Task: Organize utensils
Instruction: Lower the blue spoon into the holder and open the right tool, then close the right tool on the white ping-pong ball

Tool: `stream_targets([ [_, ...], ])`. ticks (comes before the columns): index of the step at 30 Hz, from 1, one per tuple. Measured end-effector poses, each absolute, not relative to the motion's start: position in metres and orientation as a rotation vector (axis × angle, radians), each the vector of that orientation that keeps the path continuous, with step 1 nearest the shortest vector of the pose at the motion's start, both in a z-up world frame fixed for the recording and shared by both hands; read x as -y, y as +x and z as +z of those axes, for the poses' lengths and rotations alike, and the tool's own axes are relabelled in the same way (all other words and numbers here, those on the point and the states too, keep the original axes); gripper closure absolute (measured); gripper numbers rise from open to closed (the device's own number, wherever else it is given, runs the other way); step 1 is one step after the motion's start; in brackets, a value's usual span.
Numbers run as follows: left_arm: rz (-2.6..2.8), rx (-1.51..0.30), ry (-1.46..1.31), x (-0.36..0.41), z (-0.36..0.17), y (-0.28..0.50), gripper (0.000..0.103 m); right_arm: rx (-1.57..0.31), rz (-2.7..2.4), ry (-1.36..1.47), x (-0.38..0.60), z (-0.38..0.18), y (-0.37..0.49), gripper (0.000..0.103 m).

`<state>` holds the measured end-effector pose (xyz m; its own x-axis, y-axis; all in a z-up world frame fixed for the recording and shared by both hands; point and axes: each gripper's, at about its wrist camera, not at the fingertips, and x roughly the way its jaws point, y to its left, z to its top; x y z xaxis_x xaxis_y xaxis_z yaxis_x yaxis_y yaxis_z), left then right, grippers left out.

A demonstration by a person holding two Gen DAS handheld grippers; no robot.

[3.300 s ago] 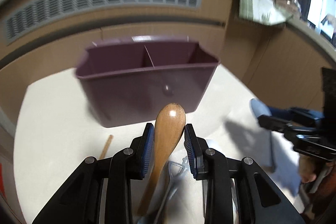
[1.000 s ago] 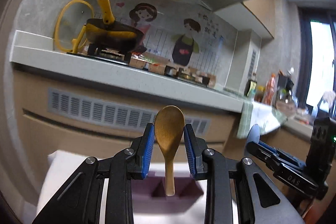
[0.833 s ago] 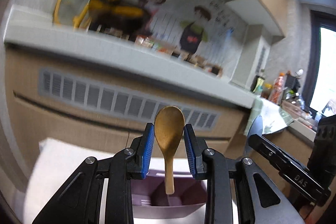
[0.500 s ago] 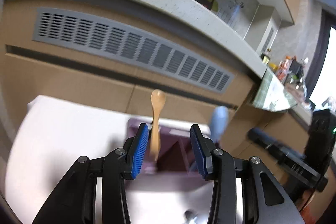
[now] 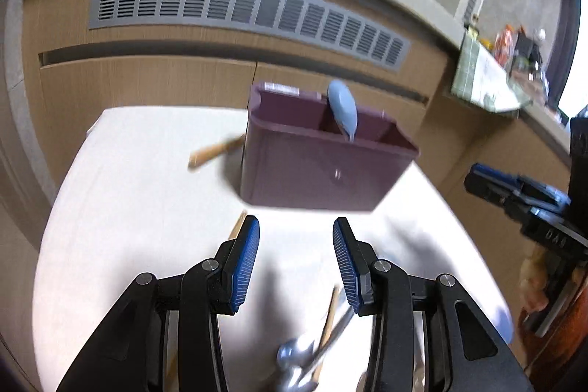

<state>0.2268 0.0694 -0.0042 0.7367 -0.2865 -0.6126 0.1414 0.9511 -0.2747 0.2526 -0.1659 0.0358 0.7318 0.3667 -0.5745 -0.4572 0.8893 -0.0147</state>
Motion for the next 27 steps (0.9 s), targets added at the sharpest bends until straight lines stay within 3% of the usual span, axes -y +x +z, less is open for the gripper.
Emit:
stream_targets([
  [19,-0.457,-0.875,-0.116,-0.039,-0.044,0.169,0.060,-0.910,0.572,-0.139,0.160,-0.047,0.216,0.068],
  [27,-0.341,-0.838,-0.183,-0.050,-0.043,0.156,0.060,-0.809,0.604,-0.282,0.121,-0.058,0.178,0.069],
])
